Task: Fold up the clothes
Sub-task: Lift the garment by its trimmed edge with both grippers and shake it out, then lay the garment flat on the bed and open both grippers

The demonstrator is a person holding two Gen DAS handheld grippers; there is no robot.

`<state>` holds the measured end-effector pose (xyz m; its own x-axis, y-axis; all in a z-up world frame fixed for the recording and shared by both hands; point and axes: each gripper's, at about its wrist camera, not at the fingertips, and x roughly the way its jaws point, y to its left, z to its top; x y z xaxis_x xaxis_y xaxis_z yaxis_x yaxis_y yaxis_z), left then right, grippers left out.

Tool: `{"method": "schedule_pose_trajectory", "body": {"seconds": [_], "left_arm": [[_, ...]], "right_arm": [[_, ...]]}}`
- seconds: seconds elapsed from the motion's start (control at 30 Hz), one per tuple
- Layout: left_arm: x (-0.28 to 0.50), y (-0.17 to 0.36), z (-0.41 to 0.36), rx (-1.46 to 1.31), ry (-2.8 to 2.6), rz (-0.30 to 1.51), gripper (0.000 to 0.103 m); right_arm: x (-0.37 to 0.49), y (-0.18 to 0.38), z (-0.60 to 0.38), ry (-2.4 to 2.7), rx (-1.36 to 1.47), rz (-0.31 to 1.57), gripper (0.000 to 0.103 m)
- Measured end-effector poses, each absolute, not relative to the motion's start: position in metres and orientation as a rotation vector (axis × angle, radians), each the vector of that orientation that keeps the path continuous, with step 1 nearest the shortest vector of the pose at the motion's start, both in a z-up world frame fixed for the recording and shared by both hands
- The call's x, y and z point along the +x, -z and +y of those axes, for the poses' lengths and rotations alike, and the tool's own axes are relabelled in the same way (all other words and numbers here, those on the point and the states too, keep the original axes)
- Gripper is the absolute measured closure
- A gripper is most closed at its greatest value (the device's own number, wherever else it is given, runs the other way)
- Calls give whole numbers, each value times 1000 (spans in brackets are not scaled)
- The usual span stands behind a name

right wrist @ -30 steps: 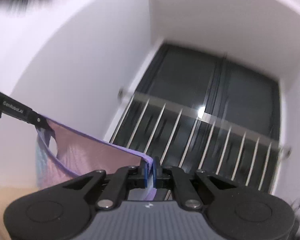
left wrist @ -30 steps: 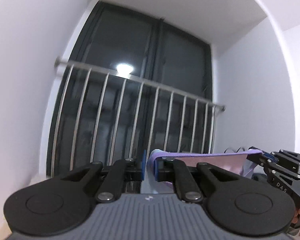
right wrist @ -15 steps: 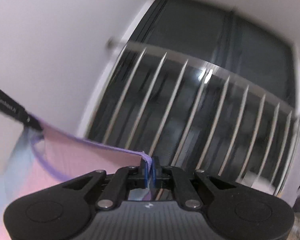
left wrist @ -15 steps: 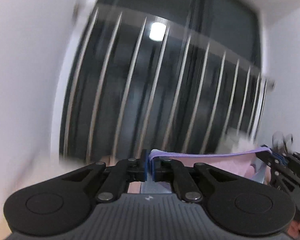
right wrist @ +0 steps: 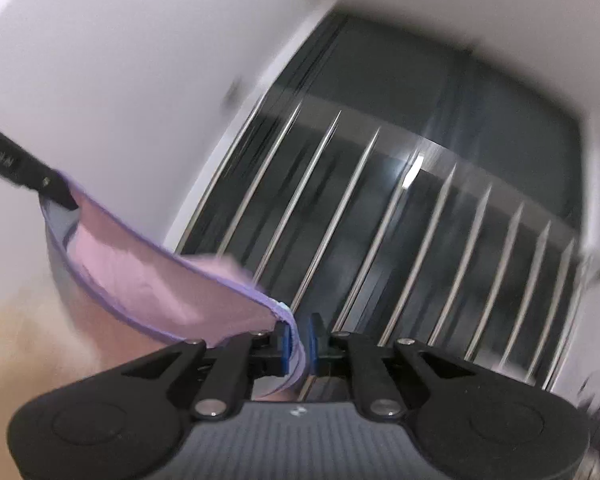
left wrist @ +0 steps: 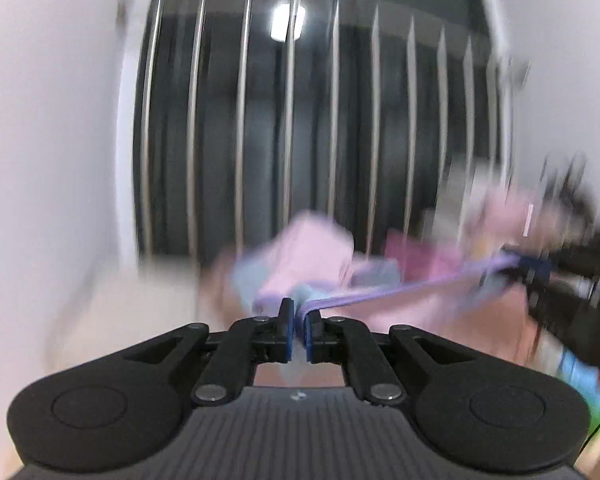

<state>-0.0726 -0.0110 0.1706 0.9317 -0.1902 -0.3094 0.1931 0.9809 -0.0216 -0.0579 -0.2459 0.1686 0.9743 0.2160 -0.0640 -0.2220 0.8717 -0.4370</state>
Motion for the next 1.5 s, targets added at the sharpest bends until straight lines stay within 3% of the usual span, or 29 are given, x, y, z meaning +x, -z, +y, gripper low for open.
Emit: {"method": "schedule_pose_trajectory", "body": {"seconds": [0.1, 0.17, 0.2, 0.23, 0.27, 0.3, 0.33, 0.37, 0.5, 0.7, 0.77, 0.8, 0.97, 1.2, 1.27, 1.33, 1.5], "left_arm": [[-83, -72, -19, -11, 270, 562, 89], [-105, -43, -14, -71, 364, 682, 89], [-117, -34, -9, -106, 412, 729, 88], [-125, -32, -3, -136, 448, 740, 82], [-129, -39, 9, -171, 481, 734, 75], [-128, -51, 22, -200, 479, 709, 56], [-120, -61, 28, -200, 431, 676, 44], [-112, -72, 33, -198, 381, 642, 43], [-19, -69, 26, -45, 214, 639, 43], [74, -41, 14, -96, 131, 707, 49], [87, -32, 13, -117, 146, 746, 78], [90, -28, 11, -120, 135, 755, 98], [57, -22, 16, -183, 128, 738, 99], [-84, -32, 1, -285, 261, 797, 96], [-92, -48, 7, -275, 266, 732, 85], [-75, -60, 18, -245, 188, 659, 48], [37, -49, 32, -217, -23, 701, 48]], "right_arm": [[-49, -82, -253, -282, -493, 251, 98], [-56, -37, -263, -312, -505, 393, 95], [-68, -26, -269, -324, -499, 425, 89], [-83, -20, -275, -339, -486, 446, 85], [-94, -18, -281, -356, -468, 457, 73], [-104, -23, -284, -379, -435, 452, 63], [-113, -28, -285, -407, -392, 439, 60], [-116, -33, -283, -436, -347, 429, 59], [-98, -35, -246, -518, -192, 436, 58], [-69, -4, -183, -523, -158, 507, 66], [-63, 2, -179, -532, -159, 515, 66], [-60, 6, -179, -526, -154, 536, 68], [-71, 7, -190, -551, -182, 585, 73], [-98, -11, -264, -514, -300, 696, 73], [-97, -14, -292, -398, -326, 714, 60], [-99, -19, -307, -273, -366, 695, 60], [-107, -33, -299, -343, -220, 593, 59]]}}
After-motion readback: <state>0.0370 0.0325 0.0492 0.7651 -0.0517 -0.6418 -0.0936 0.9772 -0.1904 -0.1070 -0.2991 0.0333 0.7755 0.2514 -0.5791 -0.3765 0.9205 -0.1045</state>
